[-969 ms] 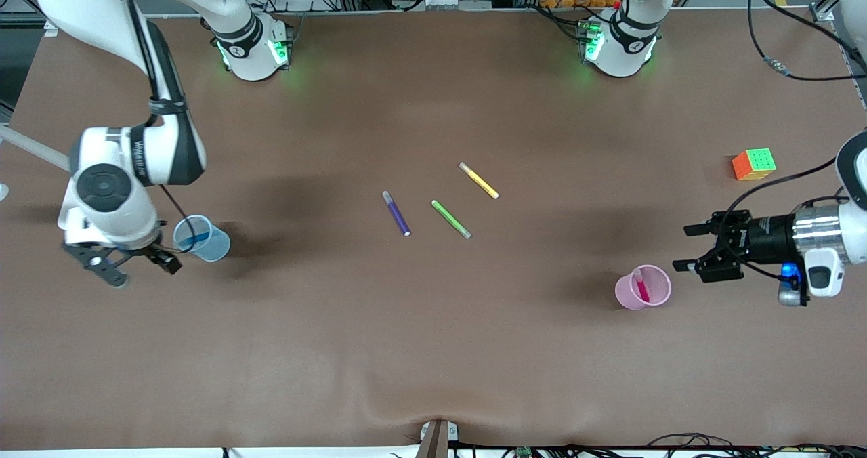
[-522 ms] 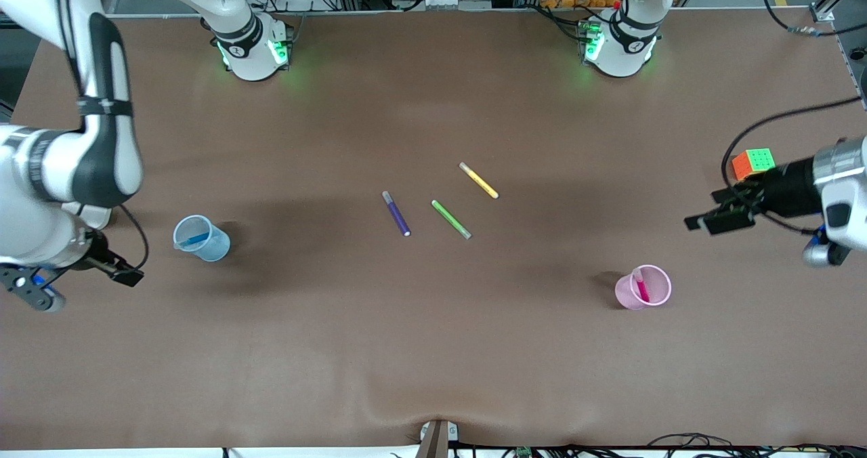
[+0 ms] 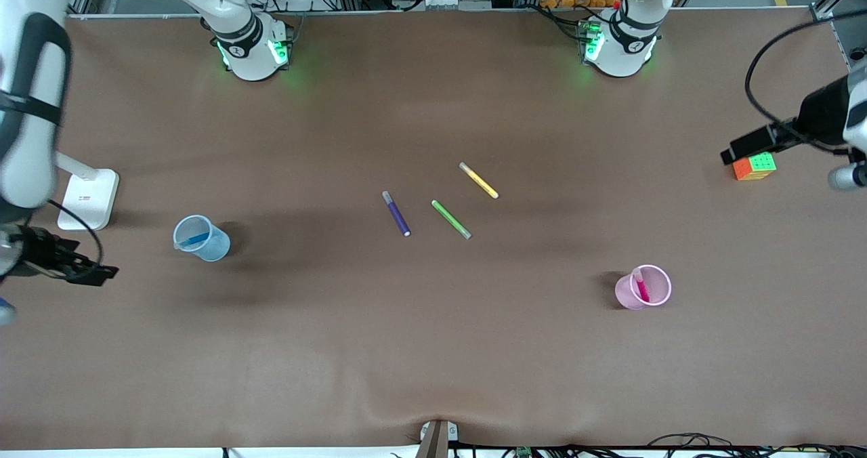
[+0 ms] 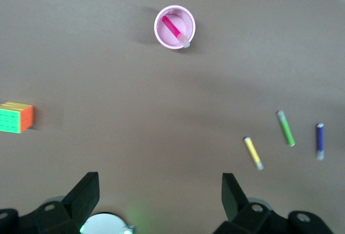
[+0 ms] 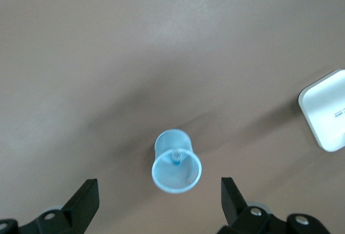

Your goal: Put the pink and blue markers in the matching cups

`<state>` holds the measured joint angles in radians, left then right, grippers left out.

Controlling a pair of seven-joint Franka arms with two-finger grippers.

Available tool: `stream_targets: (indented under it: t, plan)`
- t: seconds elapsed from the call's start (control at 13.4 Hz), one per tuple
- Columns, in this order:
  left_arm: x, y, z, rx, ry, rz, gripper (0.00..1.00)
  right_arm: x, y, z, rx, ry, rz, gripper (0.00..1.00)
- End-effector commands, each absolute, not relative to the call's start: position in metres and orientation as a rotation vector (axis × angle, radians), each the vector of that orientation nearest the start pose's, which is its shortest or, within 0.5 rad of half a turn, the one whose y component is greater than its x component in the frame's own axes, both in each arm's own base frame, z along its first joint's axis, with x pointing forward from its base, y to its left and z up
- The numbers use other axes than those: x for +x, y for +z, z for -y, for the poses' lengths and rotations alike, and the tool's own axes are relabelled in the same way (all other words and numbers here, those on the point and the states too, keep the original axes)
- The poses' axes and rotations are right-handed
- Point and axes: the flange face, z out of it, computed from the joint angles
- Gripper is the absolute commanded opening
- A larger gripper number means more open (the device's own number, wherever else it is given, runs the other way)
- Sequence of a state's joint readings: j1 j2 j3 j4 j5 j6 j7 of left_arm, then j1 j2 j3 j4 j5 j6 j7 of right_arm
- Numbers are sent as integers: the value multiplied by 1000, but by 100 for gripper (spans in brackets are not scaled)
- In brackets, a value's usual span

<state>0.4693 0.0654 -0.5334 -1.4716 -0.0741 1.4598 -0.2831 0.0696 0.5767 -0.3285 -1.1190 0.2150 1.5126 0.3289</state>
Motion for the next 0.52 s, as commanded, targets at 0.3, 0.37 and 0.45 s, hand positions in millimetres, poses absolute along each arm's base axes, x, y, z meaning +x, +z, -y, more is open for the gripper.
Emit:
stream_targets:
  t: [0.3, 0.37, 0.45]
  plan:
    - [514, 665, 31, -3162, 58, 143, 100, 665, 558, 131, -2950, 221, -651, 100]
    - [513, 664, 25, -3169, 63, 157, 100, 658, 573, 124, -2976, 216, -644, 100]
    - [513, 664, 22, -3174, 62, 167, 100, 650, 591, 121, -3018, 195, -636, 100]
